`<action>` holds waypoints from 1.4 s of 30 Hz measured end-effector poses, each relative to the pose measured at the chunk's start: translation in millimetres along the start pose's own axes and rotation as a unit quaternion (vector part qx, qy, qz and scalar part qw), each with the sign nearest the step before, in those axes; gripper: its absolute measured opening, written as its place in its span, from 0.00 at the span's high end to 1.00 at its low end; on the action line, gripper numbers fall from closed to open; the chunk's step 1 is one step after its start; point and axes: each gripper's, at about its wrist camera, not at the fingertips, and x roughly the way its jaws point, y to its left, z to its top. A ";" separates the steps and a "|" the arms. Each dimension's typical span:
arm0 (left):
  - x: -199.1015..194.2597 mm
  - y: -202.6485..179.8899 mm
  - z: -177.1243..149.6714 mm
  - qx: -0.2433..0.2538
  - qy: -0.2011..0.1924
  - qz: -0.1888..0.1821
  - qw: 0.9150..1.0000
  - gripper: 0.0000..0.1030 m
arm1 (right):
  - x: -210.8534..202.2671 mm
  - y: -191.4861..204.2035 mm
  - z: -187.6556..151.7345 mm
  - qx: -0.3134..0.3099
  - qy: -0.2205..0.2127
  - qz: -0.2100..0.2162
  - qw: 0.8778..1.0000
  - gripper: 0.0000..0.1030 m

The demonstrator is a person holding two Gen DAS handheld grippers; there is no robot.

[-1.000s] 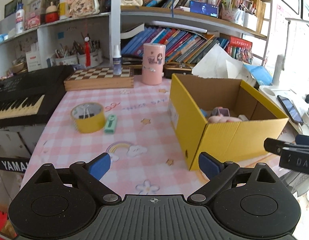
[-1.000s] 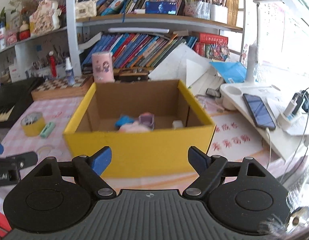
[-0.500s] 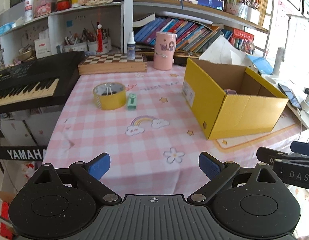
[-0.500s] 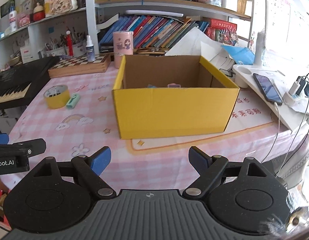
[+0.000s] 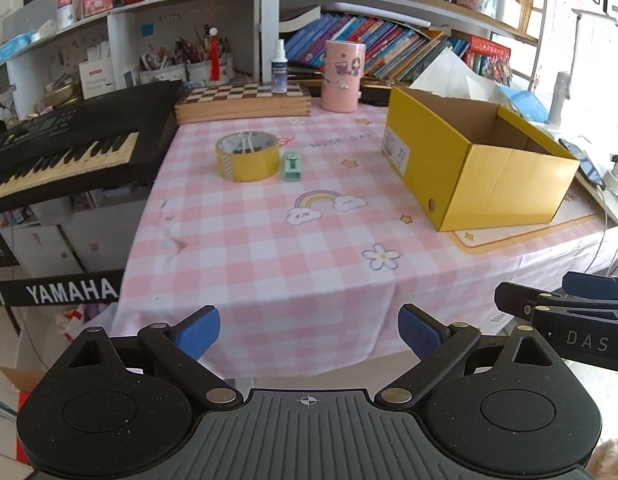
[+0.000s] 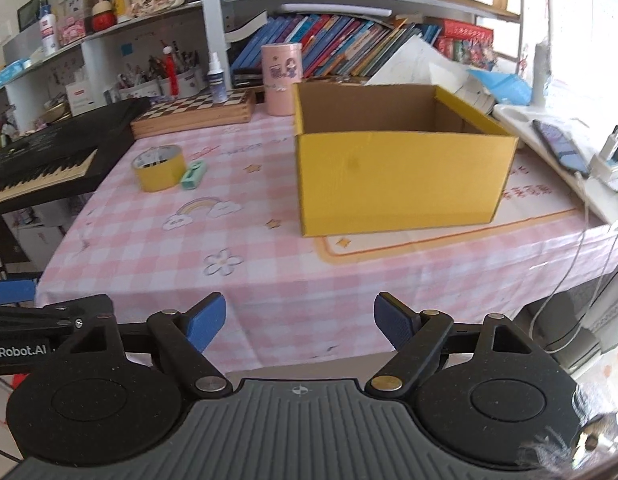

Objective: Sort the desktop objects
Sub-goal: 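Move the left tool toward the yellow tape roll while the right tool approaches the mint-green object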

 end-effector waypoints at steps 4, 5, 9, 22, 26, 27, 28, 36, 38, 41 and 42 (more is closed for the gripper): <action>-3.5 12.2 -3.9 -0.007 0.001 0.007 1.000 0.05 | 0.5 14.1 -2.2 -0.007 0.003 0.013 1.000 0.25; -4.0 15.1 -4.3 -0.009 0.001 0.008 1.000 0.05 | 1.0 17.4 -2.3 -0.009 0.003 0.016 1.000 0.26; -5.5 27.0 -6.1 -0.017 0.002 0.016 1.000 0.05 | 4.1 31.3 -1.7 -0.020 0.014 0.029 0.999 0.26; -12.6 60.8 -5.4 -0.046 -0.013 0.035 0.998 0.05 | 9.0 72.0 6.0 -0.063 0.011 0.058 0.996 0.28; -13.1 66.4 -3.6 -0.054 -0.017 0.039 0.998 0.05 | 10.0 78.6 9.6 -0.071 0.009 0.060 0.996 0.28; -12.4 67.0 -3.0 -0.055 -0.017 0.038 0.998 0.05 | 9.7 80.7 10.3 -0.074 0.007 0.060 0.995 0.28; -11.4 67.0 -2.3 -0.055 -0.017 0.037 0.998 0.05 | 9.7 82.1 10.7 -0.077 0.006 0.061 0.995 0.28; -5.9 65.6 2.1 -0.051 -0.020 0.035 0.998 0.05 | 19.3 81.1 17.0 -0.077 0.004 0.061 0.995 0.29; -3.0 67.0 4.7 -0.053 -0.020 0.040 0.998 0.05 | 24.7 81.7 20.6 -0.079 0.004 0.065 0.995 0.29; 3.3 68.8 11.8 -0.053 -0.022 0.045 0.997 0.05 | 33.8 82.4 27.7 -0.081 0.004 0.073 0.994 0.29; 5.9 68.5 15.0 -0.051 -0.024 0.047 0.997 0.05 | 37.6 82.7 30.9 -0.080 0.002 0.075 0.994 0.29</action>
